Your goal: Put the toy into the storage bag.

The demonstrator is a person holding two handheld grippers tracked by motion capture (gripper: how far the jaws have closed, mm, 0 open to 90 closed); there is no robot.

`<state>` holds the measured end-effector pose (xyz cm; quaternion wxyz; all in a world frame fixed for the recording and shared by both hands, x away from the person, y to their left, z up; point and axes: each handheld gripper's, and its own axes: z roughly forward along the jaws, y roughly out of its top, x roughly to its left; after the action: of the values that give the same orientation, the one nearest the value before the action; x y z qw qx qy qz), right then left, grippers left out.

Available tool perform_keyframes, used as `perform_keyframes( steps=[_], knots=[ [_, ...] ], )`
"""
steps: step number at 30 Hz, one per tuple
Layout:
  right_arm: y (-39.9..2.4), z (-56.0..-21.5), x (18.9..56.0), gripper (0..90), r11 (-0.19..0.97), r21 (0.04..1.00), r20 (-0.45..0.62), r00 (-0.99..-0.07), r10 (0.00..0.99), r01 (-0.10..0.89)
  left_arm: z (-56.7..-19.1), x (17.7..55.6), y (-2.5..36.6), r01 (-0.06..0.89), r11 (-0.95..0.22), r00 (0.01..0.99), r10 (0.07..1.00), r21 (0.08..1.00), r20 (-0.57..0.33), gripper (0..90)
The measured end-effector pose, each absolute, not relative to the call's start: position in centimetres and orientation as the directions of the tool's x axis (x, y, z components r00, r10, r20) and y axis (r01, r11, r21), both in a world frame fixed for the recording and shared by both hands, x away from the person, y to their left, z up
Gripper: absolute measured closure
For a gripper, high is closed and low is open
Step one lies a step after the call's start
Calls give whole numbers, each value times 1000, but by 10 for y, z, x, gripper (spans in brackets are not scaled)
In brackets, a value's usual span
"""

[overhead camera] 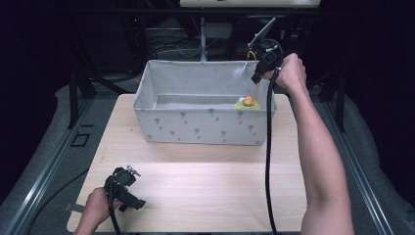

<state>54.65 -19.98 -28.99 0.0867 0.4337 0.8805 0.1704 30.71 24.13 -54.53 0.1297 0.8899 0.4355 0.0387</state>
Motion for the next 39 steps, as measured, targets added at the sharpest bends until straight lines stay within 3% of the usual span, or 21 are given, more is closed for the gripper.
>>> perform_keyframes(
  steps=[39],
  knots=[
    [-218, -355, 547, 883, 540, 318, 53, -584, 810, 779, -545, 307, 240, 762, -591, 621, 783, 263, -40, 5]
  ],
)
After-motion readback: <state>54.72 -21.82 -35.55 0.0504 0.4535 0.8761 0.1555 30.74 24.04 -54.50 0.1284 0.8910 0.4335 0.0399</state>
